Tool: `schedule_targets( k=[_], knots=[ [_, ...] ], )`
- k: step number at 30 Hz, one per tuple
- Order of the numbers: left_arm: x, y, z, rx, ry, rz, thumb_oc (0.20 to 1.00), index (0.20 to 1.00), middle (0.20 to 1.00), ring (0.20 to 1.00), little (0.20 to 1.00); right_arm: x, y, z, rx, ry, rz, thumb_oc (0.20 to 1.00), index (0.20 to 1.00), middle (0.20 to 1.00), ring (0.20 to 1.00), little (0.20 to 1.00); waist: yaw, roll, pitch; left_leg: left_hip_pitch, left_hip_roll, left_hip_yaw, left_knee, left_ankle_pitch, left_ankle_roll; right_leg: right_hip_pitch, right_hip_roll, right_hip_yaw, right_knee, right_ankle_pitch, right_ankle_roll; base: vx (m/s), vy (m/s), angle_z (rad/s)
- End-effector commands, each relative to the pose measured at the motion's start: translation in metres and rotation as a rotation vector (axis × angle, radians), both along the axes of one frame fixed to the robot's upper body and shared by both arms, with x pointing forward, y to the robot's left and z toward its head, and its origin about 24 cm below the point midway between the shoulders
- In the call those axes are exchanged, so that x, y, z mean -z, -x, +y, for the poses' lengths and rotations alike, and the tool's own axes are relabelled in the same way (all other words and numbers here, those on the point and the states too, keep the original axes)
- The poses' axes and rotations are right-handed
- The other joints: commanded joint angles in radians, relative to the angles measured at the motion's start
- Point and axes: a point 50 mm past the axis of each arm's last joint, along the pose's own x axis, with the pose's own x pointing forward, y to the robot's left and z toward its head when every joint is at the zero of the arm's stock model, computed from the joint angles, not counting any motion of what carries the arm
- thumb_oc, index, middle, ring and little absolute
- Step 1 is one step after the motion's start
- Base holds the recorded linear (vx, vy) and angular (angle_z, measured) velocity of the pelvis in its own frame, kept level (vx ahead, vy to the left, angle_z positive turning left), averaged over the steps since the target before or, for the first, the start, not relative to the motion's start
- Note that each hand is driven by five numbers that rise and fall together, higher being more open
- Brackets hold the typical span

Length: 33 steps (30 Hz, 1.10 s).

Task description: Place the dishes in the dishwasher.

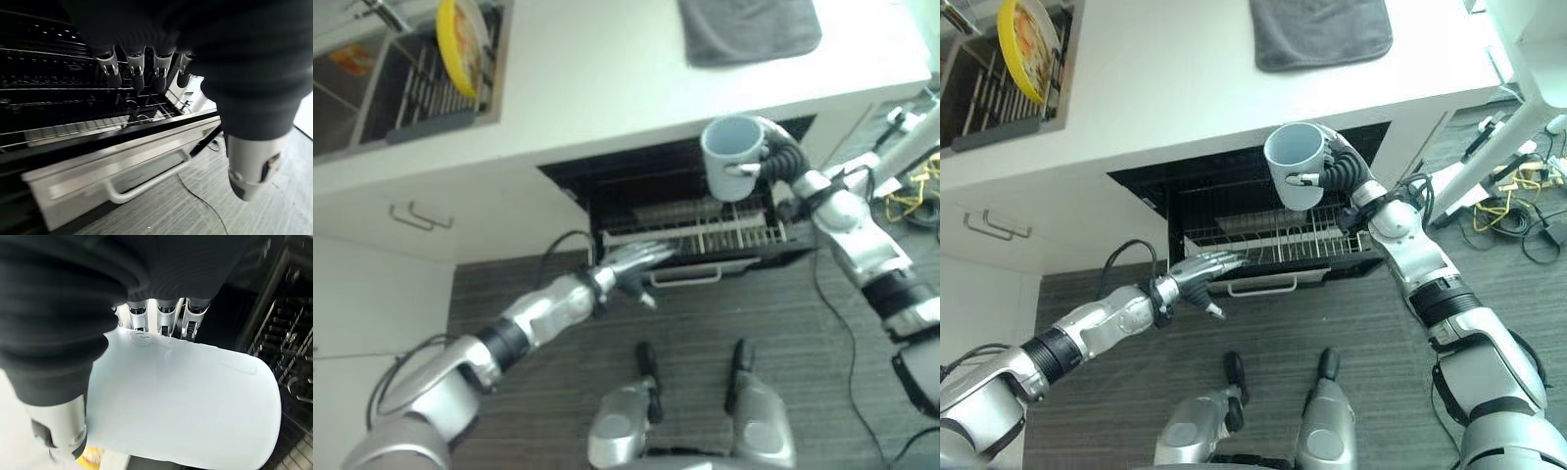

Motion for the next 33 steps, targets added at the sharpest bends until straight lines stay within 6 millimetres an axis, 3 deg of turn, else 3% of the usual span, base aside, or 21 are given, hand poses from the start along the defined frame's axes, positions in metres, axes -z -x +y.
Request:
schedule_targets(
  k=[1,7,12,21,27,33],
  knots=[
    [-0.011,-0.01,0.014,-0.12,-0.015,-0.071,1.0,1.0,1.0,1.0,1.0,-0.044,0.001,0.026,-0.099,0.056,-0.205,0.2,0.2,0.2,0.2,0.2,0.037,-0.069,-0.024,-0.097,0.039,-0.054,0.17,-0.041,-0.033,0.039,-0.112,-0.069,0.019,0.018,0.064,-0.17,-0.109,0.08],
    [-0.042,-0.025,0.024,-0.164,-0.048,-0.277,1.0,1.0,1.0,1.0,1.0,-0.071,-0.009,0.025,-0.037,0.106,-0.272,0.2,0.2,0.2,0.2,0.2,0.073,-0.069,0.029,-0.18,0.028,-0.09,0.181,-0.022,-0.026,-0.05,-0.111,-0.067,0.075,0.013,0.065,-0.14,-0.076,0.16],
    [-0.06,-0.033,0.026,-0.203,-0.063,-0.394,1.0,1.0,1.0,1.0,1.0,-0.066,-0.014,0.032,-0.029,0.204,-0.265,0.2,0.2,0.2,0.2,0.2,0.085,-0.072,0.029,-0.251,0.024,-0.096,0.192,-0.012,-0.02,-0.131,-0.115,-0.057,0.115,0.01,0.062,-0.06,0.008,0.1],
    [-0.086,-0.038,0.03,-0.205,-0.083,-0.473,1.0,1.0,1.0,1.0,1.0,-0.08,-0.027,0.018,0.091,0.18,-0.255,0.2,0.2,0.2,0.2,0.2,0.111,-0.067,0.029,-0.337,0.019,-0.103,0.187,0.001,-0.016,-0.219,-0.109,-0.051,0.14,0.01,0.06,-0.03,-0.001,0.05],
    [-0.103,-0.04,0.025,-0.194,-0.082,-0.503,1.0,1.0,1.0,1.0,1.0,-0.082,-0.037,-0.005,0.218,0.073,-0.217,0.2,0.2,0.2,0.2,0.2,0.119,-0.057,0.029,-0.382,0.018,-0.1,0.173,0.013,-0.016,-0.263,-0.104,-0.049,0.141,0.014,0.06,-0.01,0.002,0.02],
    [-0.111,-0.04,0.024,-0.214,-0.07,-0.512,1.0,1.0,1.0,1.0,1.0,-0.085,-0.039,-0.027,0.341,-0.149,-0.215,0.2,0.2,0.2,0.2,0.2,0.115,-0.04,0.029,-0.412,0.019,-0.093,0.155,0.024,-0.02,-0.298,-0.097,-0.043,0.134,0.017,0.06,-0.01,0.01,-0.01]
  ],
)
